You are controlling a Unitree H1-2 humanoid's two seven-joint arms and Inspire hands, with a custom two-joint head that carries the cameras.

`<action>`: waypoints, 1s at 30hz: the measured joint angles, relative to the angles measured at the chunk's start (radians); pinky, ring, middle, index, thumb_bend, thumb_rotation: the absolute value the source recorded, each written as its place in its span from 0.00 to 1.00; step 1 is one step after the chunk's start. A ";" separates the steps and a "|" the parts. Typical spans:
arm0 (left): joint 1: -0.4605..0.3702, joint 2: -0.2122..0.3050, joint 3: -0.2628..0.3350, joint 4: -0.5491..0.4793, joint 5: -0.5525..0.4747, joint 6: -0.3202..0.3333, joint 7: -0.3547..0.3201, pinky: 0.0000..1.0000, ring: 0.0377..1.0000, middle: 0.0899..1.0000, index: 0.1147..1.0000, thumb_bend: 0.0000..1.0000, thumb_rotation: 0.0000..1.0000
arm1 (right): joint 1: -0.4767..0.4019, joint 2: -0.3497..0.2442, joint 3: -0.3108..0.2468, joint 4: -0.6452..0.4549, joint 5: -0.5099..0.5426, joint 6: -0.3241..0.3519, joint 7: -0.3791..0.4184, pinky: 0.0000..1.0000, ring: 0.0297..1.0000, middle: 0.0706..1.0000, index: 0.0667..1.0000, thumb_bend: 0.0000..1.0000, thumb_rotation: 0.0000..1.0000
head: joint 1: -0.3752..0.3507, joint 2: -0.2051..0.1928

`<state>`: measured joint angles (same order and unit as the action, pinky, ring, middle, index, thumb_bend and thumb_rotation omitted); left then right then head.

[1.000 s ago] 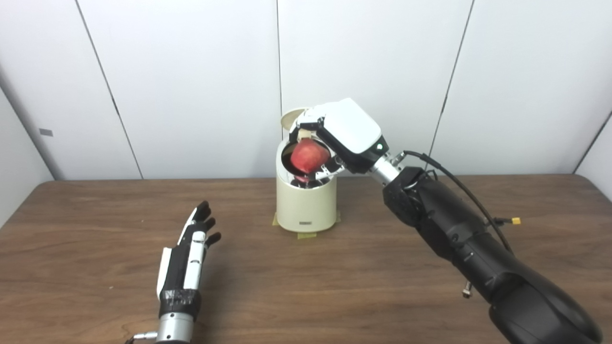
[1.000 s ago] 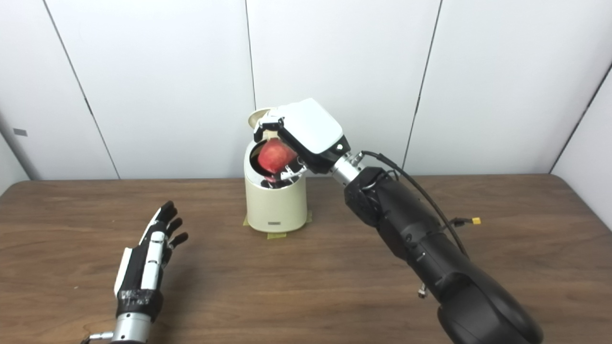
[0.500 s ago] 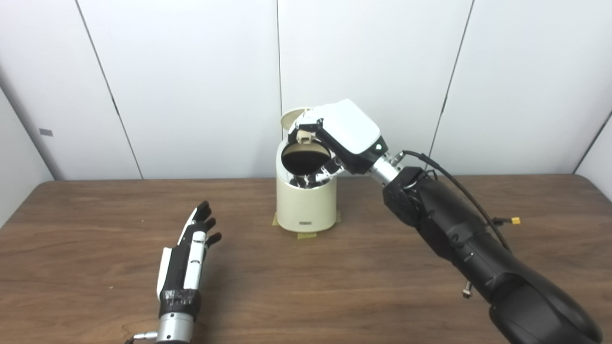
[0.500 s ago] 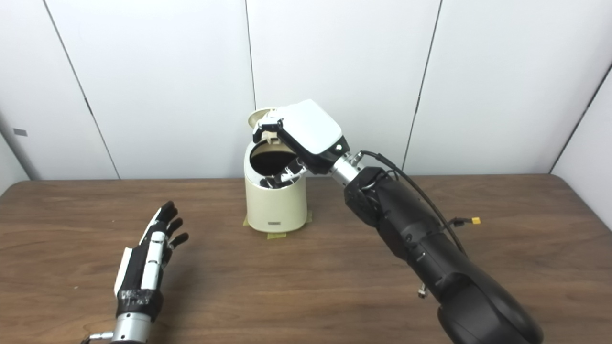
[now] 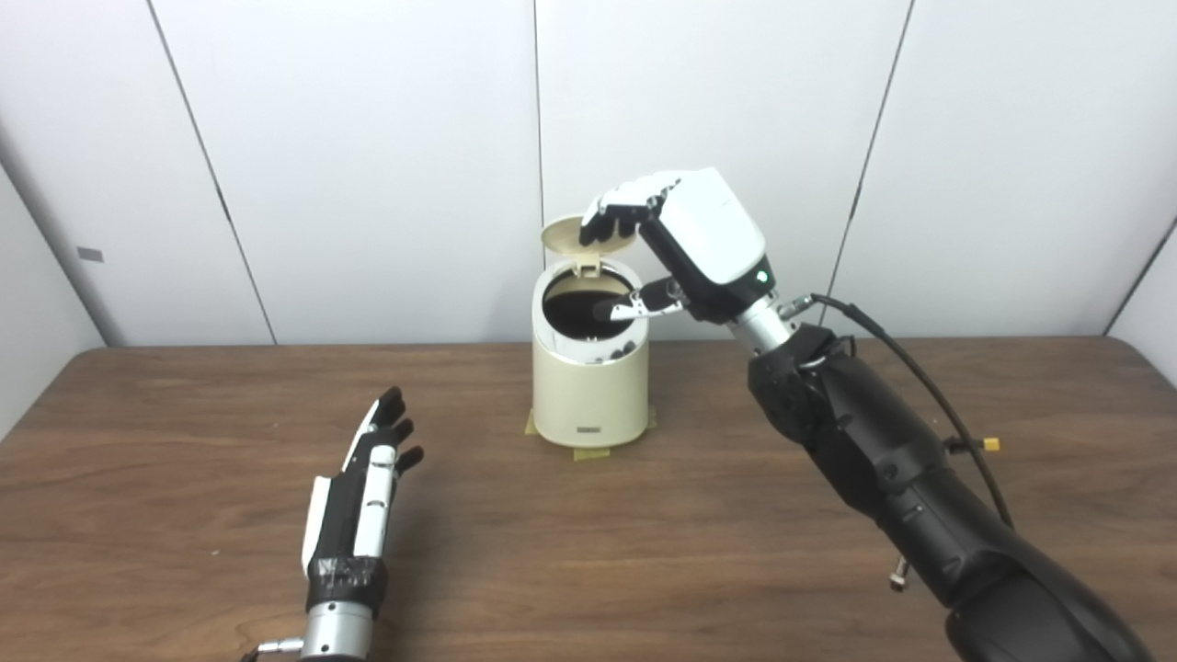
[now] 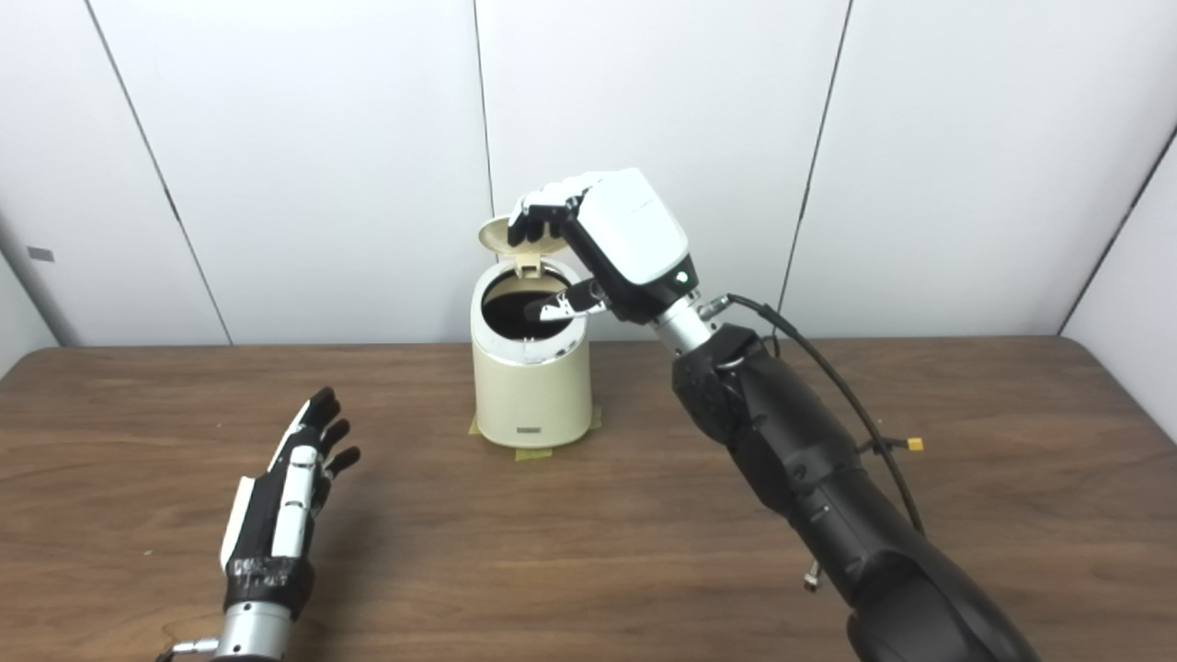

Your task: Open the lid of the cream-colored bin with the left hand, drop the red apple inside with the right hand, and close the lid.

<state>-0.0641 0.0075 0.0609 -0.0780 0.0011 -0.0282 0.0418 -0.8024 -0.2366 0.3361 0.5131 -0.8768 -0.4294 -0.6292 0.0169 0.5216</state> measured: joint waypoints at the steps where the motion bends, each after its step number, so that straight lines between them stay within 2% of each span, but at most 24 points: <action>1: 0.000 0.000 0.000 0.000 0.000 0.002 0.000 0.87 0.93 0.96 0.94 0.37 0.91 | 0.028 0.006 -0.020 -0.023 0.023 0.000 0.004 0.21 0.22 0.25 0.43 0.51 0.15 | 0.000 0.000; 3: 0.000 0.001 0.000 0.000 -0.002 0.004 -0.002 0.87 0.94 0.96 0.94 0.38 0.91 | 0.103 0.015 -0.060 -0.064 0.098 0.001 0.033 0.22 0.24 0.29 0.43 0.50 0.15 | 0.000 0.008; 5: 0.000 0.003 0.001 0.000 -0.004 0.006 -0.004 0.87 0.94 0.96 0.94 0.38 0.90 | 0.183 0.022 -0.099 -0.125 0.223 0.024 0.110 0.36 0.44 0.49 0.45 0.50 0.16 | -0.005 0.009; 6: 0.000 0.004 0.002 0.000 -0.005 0.008 -0.005 0.87 0.93 0.96 0.94 0.38 0.89 | 0.232 0.022 -0.116 -0.176 0.294 0.056 0.170 0.41 0.50 0.54 0.45 0.50 0.16 | -0.008 0.009; 7: 0.000 0.006 0.004 0.000 -0.008 0.010 -0.005 0.87 0.93 0.96 0.95 0.38 0.89 | 0.291 0.021 -0.132 -0.239 0.366 0.097 0.241 0.47 0.56 0.59 0.50 0.49 0.24 | -0.008 0.009; 8: 0.000 0.007 0.005 0.000 -0.009 0.010 -0.005 0.87 0.93 0.96 0.95 0.37 0.89 | 0.336 0.021 -0.144 -0.308 0.434 0.149 0.298 0.52 0.60 0.63 0.60 0.49 0.42 | -0.008 0.009; 9: 0.000 0.009 0.006 0.000 -0.010 0.010 -0.005 0.87 0.94 0.96 0.95 0.37 0.90 | 0.385 0.021 -0.159 -0.381 0.500 0.199 0.361 0.55 0.64 0.66 0.66 0.49 0.53 | -0.006 0.008; 11: 0.000 0.013 0.007 0.000 -0.010 0.010 -0.006 0.87 0.93 0.96 0.95 0.37 0.90 | 0.450 0.024 -0.187 -0.473 0.600 0.255 0.443 0.63 0.71 0.72 0.76 0.50 0.59 | -0.006 0.009; 13: -0.001 0.015 0.005 0.000 -0.010 0.010 -0.007 0.87 0.93 0.96 0.95 0.36 0.89 | 0.482 0.033 -0.227 -0.524 0.681 0.305 0.487 0.69 0.76 0.77 0.83 0.54 0.55 | -0.008 0.009; 15: -0.002 0.014 0.003 0.000 -0.010 0.010 -0.007 0.87 0.92 0.95 0.94 0.36 0.87 | 0.506 0.042 -0.263 -0.546 0.724 0.337 0.502 0.70 0.78 0.79 0.85 0.54 0.51 | -0.008 0.008; 18: -0.002 0.015 0.004 0.000 -0.010 0.010 -0.007 0.88 0.93 0.96 0.95 0.34 0.88 | 0.549 0.060 -0.299 -0.550 0.771 0.361 0.516 0.73 0.78 0.80 0.85 0.42 0.42 | -0.008 0.009; 22: -0.002 0.021 0.005 0.000 -0.009 0.010 -0.006 0.87 0.92 0.96 0.95 0.35 0.89 | 0.608 0.096 -0.319 -0.549 0.819 0.375 0.539 0.70 0.76 0.75 0.77 0.22 0.39 | -0.006 0.009; 25: -0.002 0.022 0.005 0.000 -0.010 0.010 -0.007 0.88 0.93 0.96 0.95 0.33 0.89 | 0.632 0.119 -0.327 -0.549 0.835 0.376 0.552 0.71 0.76 0.75 0.76 0.18 0.33 | -0.008 0.009; 30: -0.002 0.021 0.003 0.000 -0.010 0.010 -0.007 0.88 0.93 0.95 0.94 0.32 0.89 | 0.630 0.128 -0.338 -0.538 0.835 0.375 0.558 0.70 0.76 0.75 0.75 0.18 0.34 | -0.008 0.005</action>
<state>-0.0661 0.0289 0.0643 -0.0780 -0.0093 -0.0183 0.0349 -0.1719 -0.1089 -0.0015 -0.0251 -0.0415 -0.0539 -0.0715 0.0092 0.5262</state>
